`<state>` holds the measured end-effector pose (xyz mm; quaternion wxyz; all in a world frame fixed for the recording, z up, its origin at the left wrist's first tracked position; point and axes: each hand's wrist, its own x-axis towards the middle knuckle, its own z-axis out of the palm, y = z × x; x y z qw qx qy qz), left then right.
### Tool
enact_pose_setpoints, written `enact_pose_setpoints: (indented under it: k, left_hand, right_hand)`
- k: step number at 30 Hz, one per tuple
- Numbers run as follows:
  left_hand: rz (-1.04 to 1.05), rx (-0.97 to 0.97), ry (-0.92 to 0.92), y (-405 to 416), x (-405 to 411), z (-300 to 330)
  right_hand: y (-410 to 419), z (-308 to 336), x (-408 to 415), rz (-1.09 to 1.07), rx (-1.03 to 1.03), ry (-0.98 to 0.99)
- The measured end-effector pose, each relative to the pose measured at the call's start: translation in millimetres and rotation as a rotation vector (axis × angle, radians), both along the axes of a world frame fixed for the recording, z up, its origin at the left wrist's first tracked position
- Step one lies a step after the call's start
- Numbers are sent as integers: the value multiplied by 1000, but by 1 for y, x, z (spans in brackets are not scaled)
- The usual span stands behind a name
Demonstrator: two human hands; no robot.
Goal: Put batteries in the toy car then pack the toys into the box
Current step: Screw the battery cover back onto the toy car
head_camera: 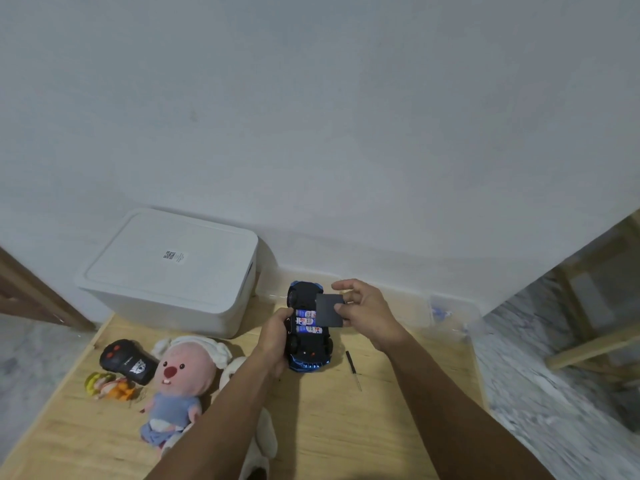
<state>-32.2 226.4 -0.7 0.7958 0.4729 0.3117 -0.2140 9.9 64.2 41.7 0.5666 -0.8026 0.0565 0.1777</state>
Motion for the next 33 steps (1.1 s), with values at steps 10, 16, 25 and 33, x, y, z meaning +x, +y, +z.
enact_pose_setpoints:
  k: [10, 16, 25, 33]
  left_hand:
    - [40, -62, -4, -7, 1, 2]
    - [60, -85, -30, -8, 0, 3]
    - [88, -141, -40, -13, 1, 5]
    - [95, -147, -62, -14, 1, 7]
  right_hand:
    - [20, 7, -13, 139, -313, -388]
    - [21, -5, -28, 227, -517, -525]
    - [18, -25, -37, 267, -635, -759]
    - [22, -34, -41, 141, -638, -860]
